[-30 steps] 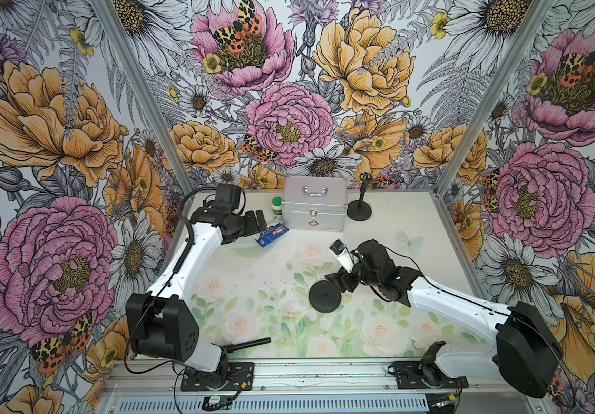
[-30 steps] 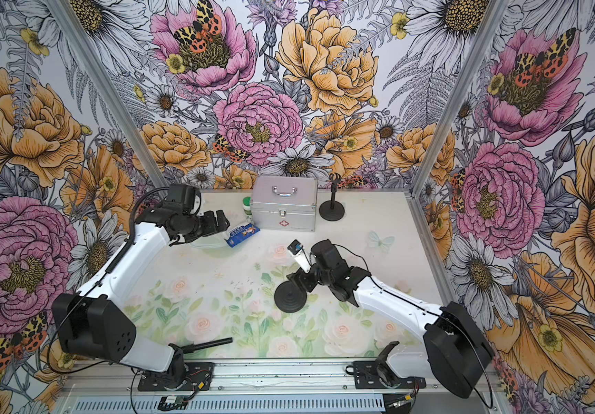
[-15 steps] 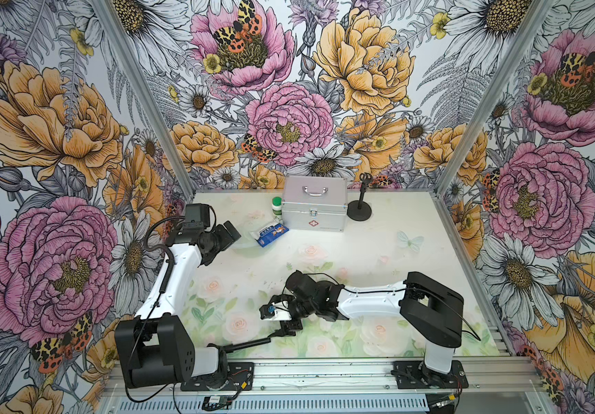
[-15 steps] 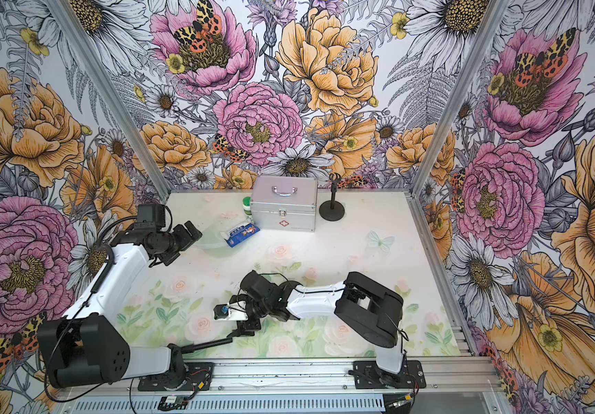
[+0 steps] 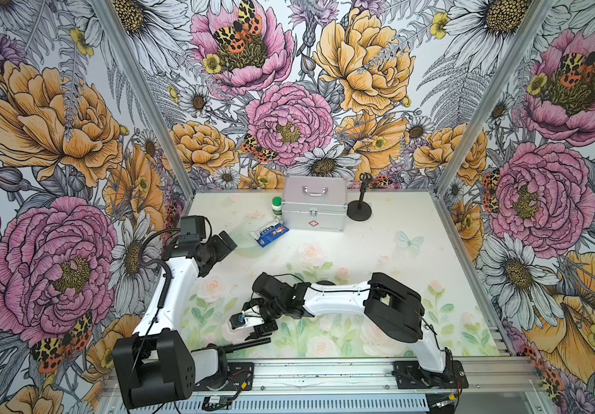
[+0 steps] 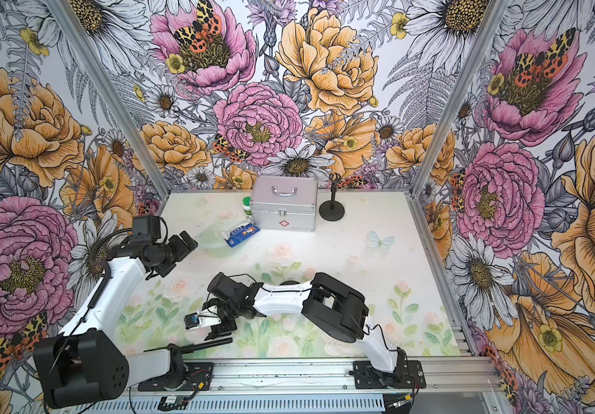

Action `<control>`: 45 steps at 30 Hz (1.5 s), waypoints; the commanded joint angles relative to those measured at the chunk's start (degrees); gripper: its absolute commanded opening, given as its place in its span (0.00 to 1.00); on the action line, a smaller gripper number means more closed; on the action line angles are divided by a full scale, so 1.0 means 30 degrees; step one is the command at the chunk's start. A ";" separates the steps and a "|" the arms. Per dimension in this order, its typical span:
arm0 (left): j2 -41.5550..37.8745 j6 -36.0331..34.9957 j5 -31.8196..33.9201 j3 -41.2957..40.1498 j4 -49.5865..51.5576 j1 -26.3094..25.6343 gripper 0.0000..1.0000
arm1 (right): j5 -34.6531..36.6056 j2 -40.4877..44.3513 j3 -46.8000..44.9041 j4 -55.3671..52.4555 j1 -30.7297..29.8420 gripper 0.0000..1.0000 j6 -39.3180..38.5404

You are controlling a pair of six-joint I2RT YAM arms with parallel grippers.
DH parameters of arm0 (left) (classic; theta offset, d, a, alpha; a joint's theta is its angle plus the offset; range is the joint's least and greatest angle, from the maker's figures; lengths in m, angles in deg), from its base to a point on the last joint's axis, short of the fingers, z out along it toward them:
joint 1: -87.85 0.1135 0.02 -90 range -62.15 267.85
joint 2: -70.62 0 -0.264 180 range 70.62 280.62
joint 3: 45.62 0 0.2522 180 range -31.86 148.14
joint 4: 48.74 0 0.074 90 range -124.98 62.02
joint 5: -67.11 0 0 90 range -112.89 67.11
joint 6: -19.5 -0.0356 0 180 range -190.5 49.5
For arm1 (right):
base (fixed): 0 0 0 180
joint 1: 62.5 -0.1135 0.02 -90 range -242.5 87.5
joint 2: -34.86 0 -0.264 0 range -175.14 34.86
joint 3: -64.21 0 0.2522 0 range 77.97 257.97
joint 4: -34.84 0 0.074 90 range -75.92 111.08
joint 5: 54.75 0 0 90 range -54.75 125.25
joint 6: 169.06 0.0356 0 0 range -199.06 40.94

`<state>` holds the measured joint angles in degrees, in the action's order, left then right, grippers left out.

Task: Assemble a microphone stand
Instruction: Pick up the microphone stand pole from the center of the board.

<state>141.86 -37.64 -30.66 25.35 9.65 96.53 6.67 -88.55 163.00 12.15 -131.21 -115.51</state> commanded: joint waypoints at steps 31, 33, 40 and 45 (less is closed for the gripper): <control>0.0876 -0.1568 -0.0886 0.0346 -0.1172 0.1092 0.99 | -0.0701 -0.3576 0.5176 -0.6829 0.1425 0.09 0.0416; 0.0910 -0.1655 -0.1416 0.0345 -0.1323 0.1090 0.99 | -0.1520 -0.3794 0.5460 -0.6781 0.2034 0.00 0.1648; 0.0178 -0.2952 -0.2943 0.0660 -0.1532 0.1107 0.99 | -0.2034 -0.3270 0.5007 -0.6740 0.2935 0.00 0.2644; -0.0244 -0.3014 -0.3593 0.0954 -0.1695 0.1082 0.99 | -0.0128 -0.1616 0.2644 -0.5625 0.4248 0.00 0.4573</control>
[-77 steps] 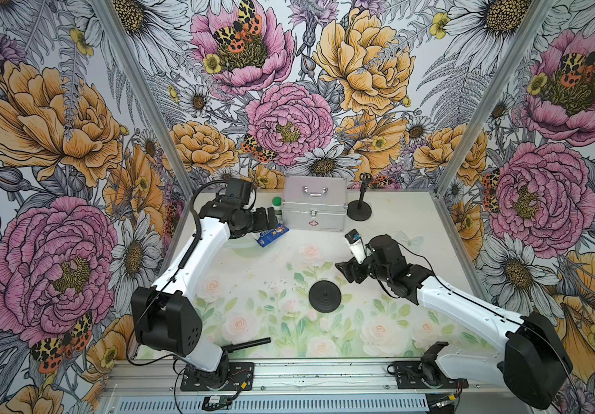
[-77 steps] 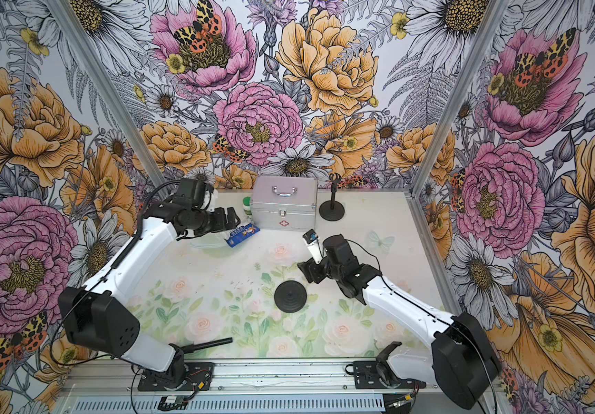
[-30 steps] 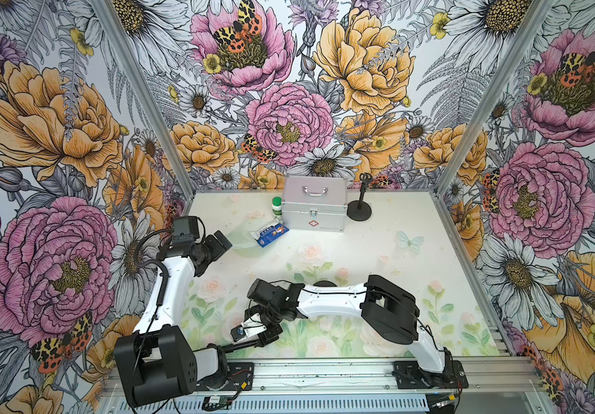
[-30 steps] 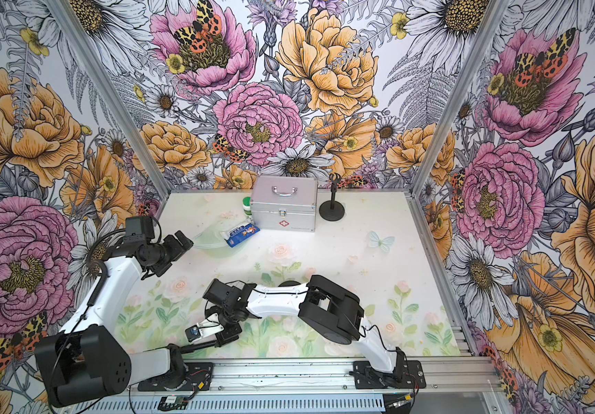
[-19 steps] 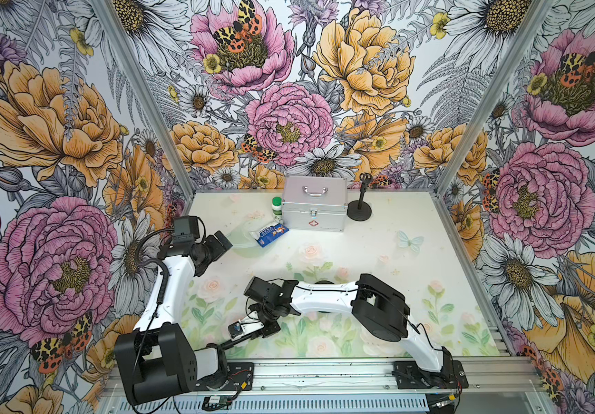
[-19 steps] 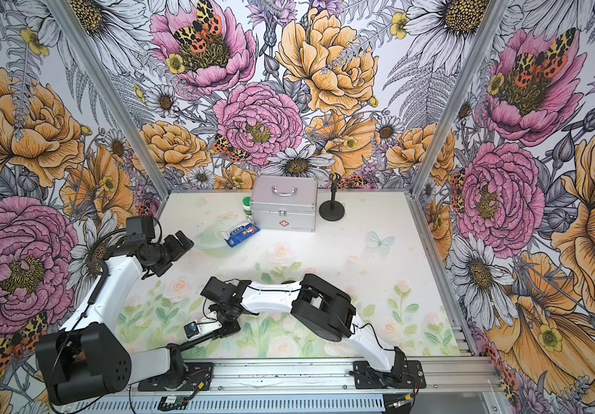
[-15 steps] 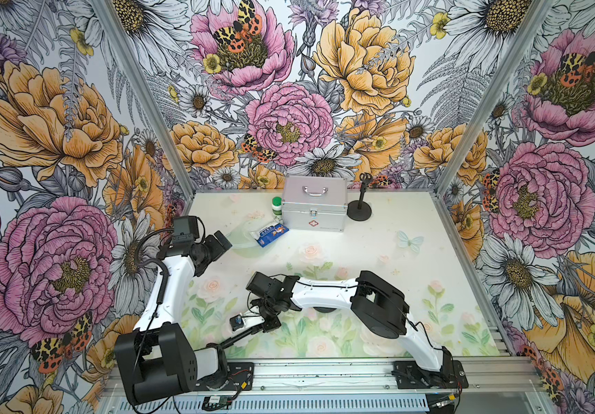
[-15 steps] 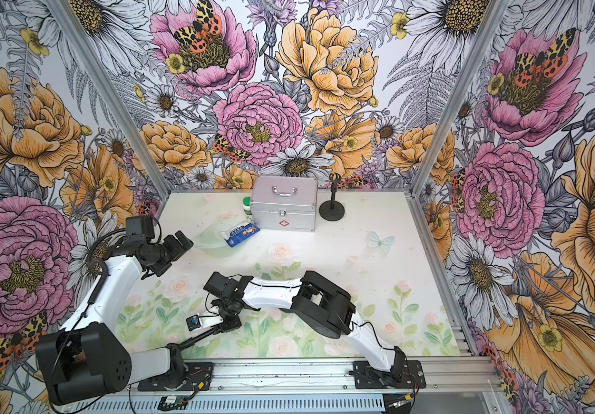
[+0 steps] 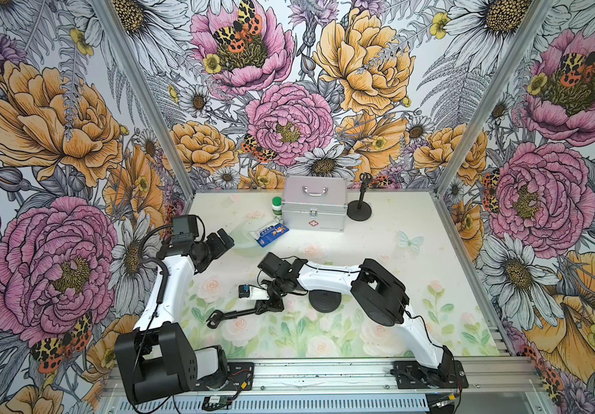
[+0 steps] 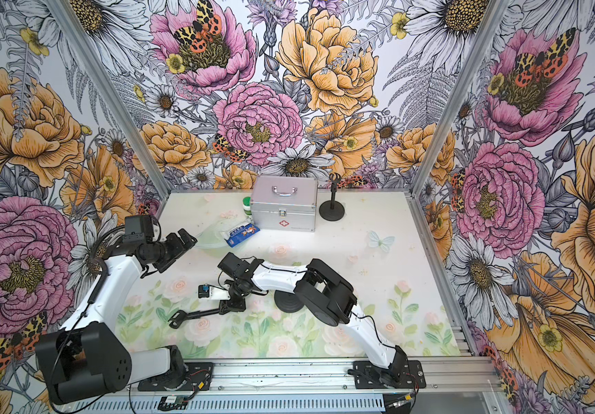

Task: Assemble a microphone stand
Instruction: Pick up the microphone stand pole from the center of the board.

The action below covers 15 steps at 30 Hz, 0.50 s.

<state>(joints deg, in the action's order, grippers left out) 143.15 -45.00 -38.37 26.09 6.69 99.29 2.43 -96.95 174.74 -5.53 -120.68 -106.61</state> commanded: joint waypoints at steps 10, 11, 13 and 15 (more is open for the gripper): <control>-0.1478 -0.0505 -0.2056 0.0691 -0.2365 -0.2120 0.99 | 0.7491 0.7369 -0.9812 0.8719 0.3387 0.00 0.7580; -0.1558 -0.0522 -0.2107 0.0733 -0.2369 -0.2362 0.99 | 0.7973 0.8122 -1.0847 1.0204 0.3658 0.00 0.8511; -0.1629 -0.0114 -0.2670 0.0884 -0.2435 -0.2443 0.99 | 0.8916 0.9129 -1.2583 1.2661 0.4132 0.00 1.0288; -0.1987 0.0182 -0.3255 0.0886 -0.2747 -0.2636 0.99 | 1.0065 1.0007 -1.4055 1.4717 0.4662 0.00 1.1346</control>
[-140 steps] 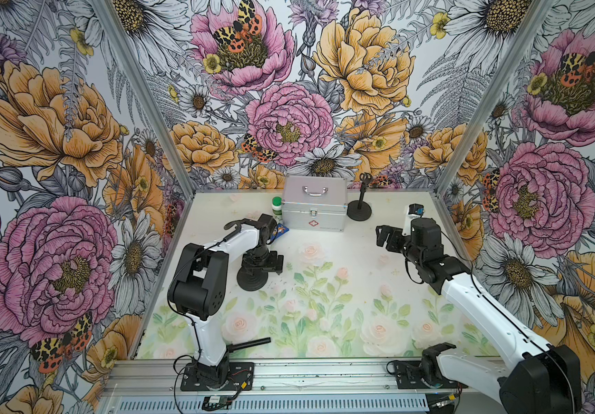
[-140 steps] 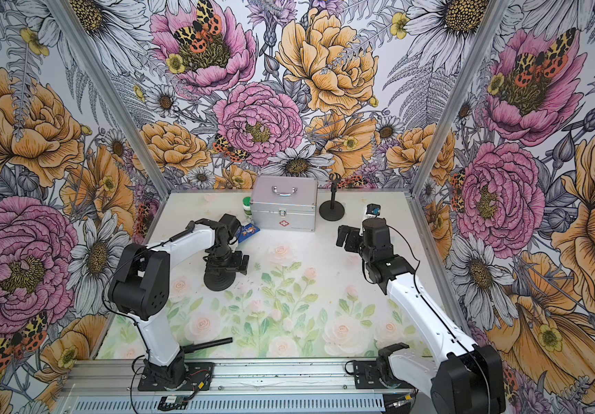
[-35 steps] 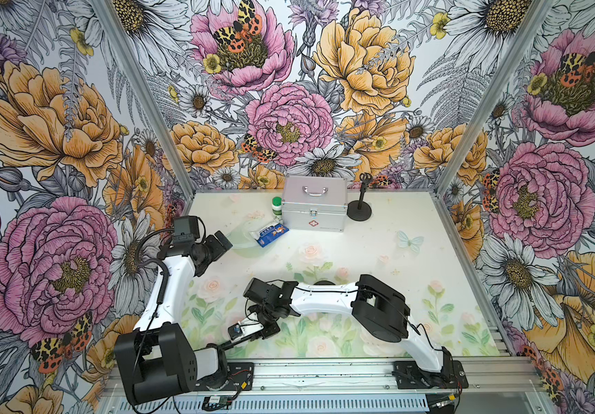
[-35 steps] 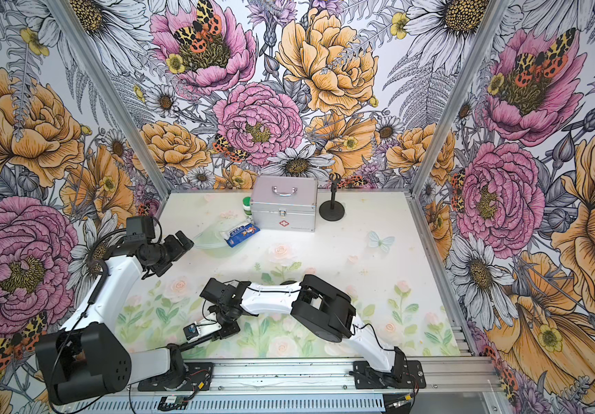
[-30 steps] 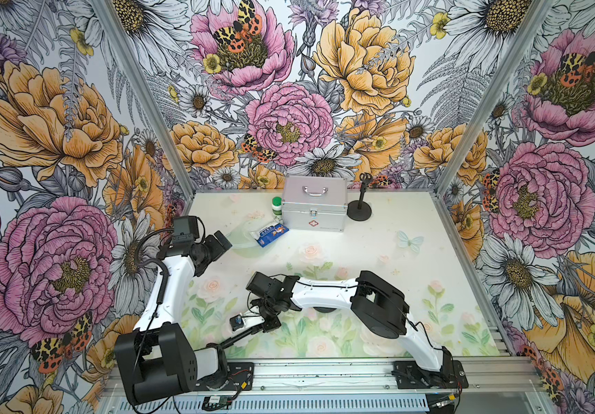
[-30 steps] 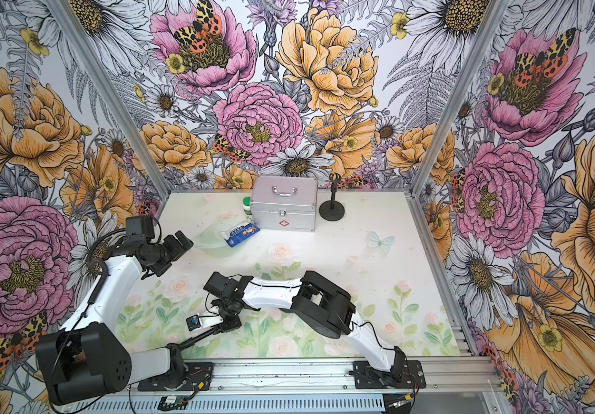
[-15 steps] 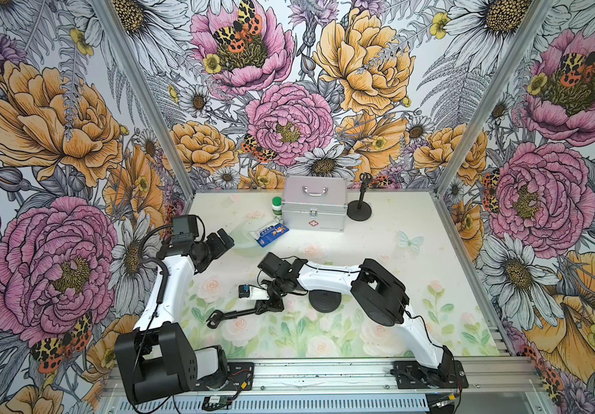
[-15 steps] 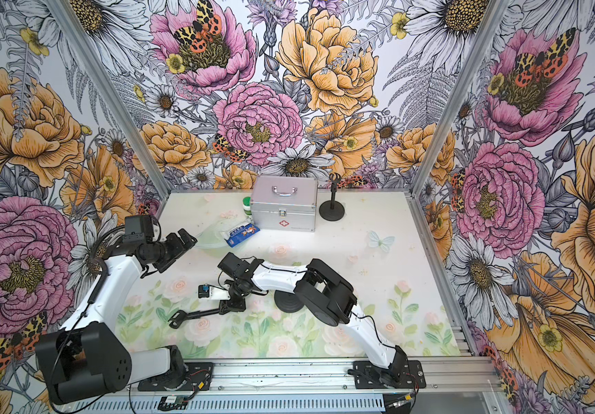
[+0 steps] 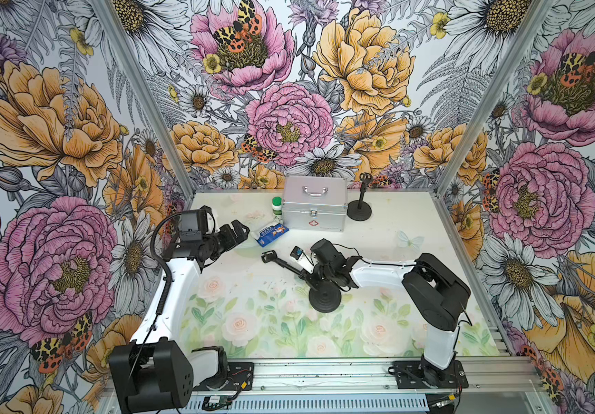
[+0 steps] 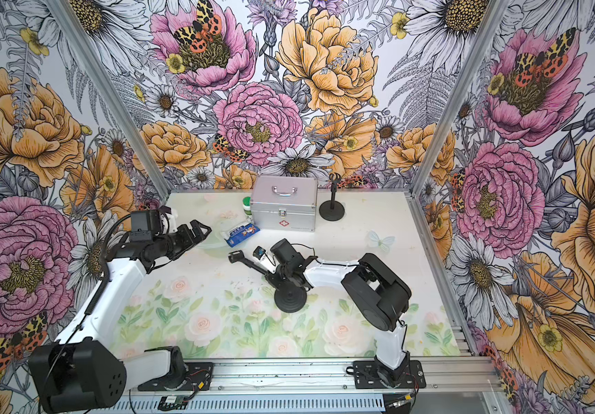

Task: Assemble a microphone stand
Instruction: Pick up the microphone stand pole from the center of the board.

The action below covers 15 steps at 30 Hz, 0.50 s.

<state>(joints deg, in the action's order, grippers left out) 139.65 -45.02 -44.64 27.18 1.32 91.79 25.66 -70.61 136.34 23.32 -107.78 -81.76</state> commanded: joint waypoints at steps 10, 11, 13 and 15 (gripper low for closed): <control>-0.2298 0.0403 -0.0324 -0.0396 -0.3600 -0.5258 0.99 | 0.5268 0.4563 -0.4728 1.0618 0.1683 0.00 0.6998; -0.2172 0.0357 -0.0130 -0.0532 -0.4104 -0.5912 0.99 | 0.5069 0.4793 -0.5146 1.1675 0.1815 0.00 0.7217; -0.1901 0.0457 0.0219 -0.0998 -0.5480 -0.7031 0.99 | 0.4651 0.5091 -0.5888 1.3736 0.1938 0.00 0.7367; -0.1646 0.0787 0.0339 -0.1444 -0.7387 -0.7841 0.99 | 0.4354 0.5171 -0.6333 1.5216 0.1938 0.00 0.7424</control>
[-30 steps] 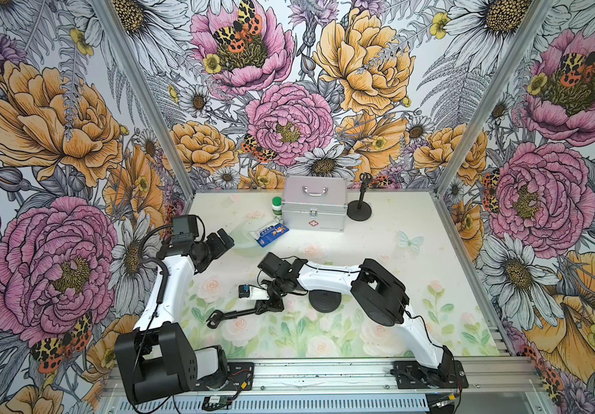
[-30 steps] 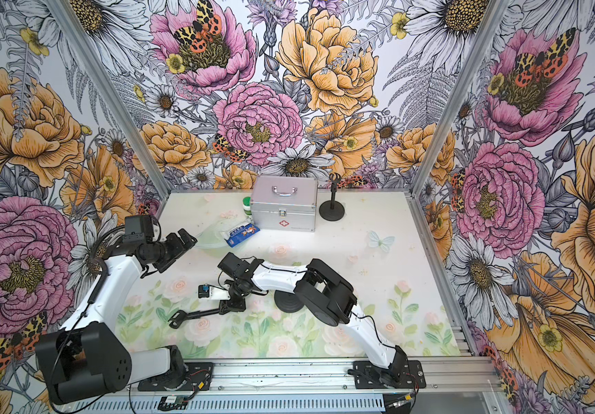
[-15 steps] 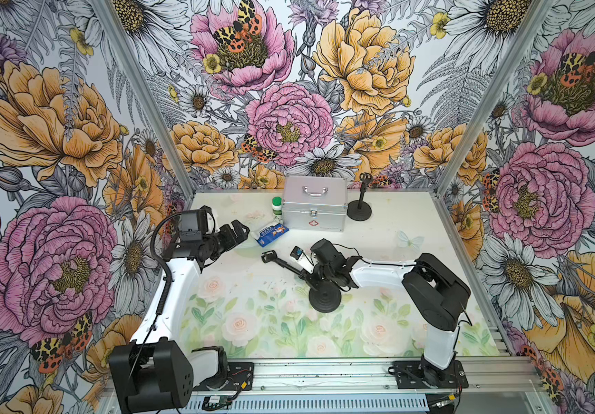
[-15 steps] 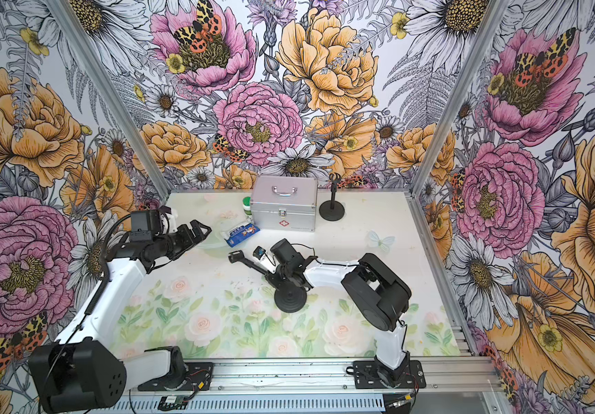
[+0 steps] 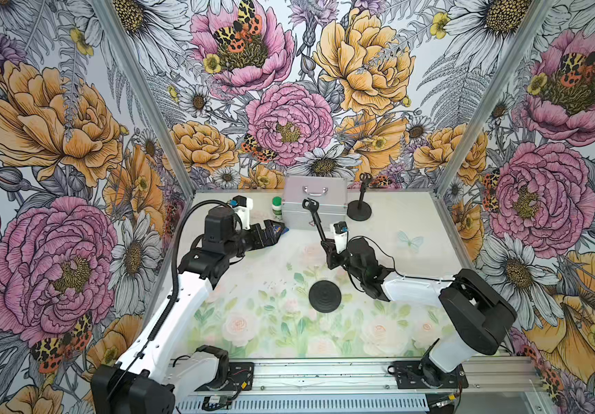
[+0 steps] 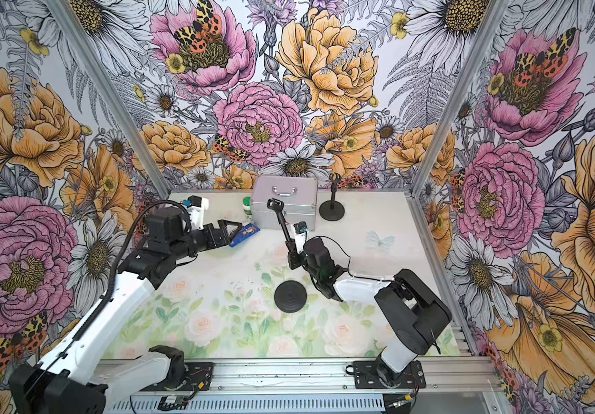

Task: Assemble a microphone stand
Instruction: Pick up the microphone stand pole from the center of the board, then adjust the microphone stand pole.

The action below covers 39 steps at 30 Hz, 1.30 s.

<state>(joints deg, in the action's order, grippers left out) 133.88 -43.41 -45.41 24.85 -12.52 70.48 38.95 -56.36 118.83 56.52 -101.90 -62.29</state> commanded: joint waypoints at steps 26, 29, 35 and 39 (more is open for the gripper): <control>0.4390 0.1292 0.4941 -0.2845 -1.2796 -0.5191 0.50 | 0.0716 -0.0342 -0.1857 0.7362 -0.2833 0.00 -0.1483; 0.4599 0.1322 0.3953 -0.2768 -1.3169 -0.5060 0.35 | 0.1009 -0.0403 -0.1872 0.7366 -0.2923 0.00 -0.1684; 0.3836 0.0667 0.3258 -0.3249 -1.3802 -0.4910 0.21 | 0.0582 0.0204 -0.2281 0.7321 -0.2825 0.06 -0.2533; 0.3565 -0.0709 0.2303 -0.3493 -1.4107 -0.4905 0.13 | -0.1803 0.1305 -0.2709 0.6678 -0.2131 0.23 -0.3521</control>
<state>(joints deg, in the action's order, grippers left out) 146.58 -41.74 -34.63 15.12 -50.96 55.40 38.19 -55.77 111.73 76.59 -109.48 -69.65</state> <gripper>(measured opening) 0.262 0.221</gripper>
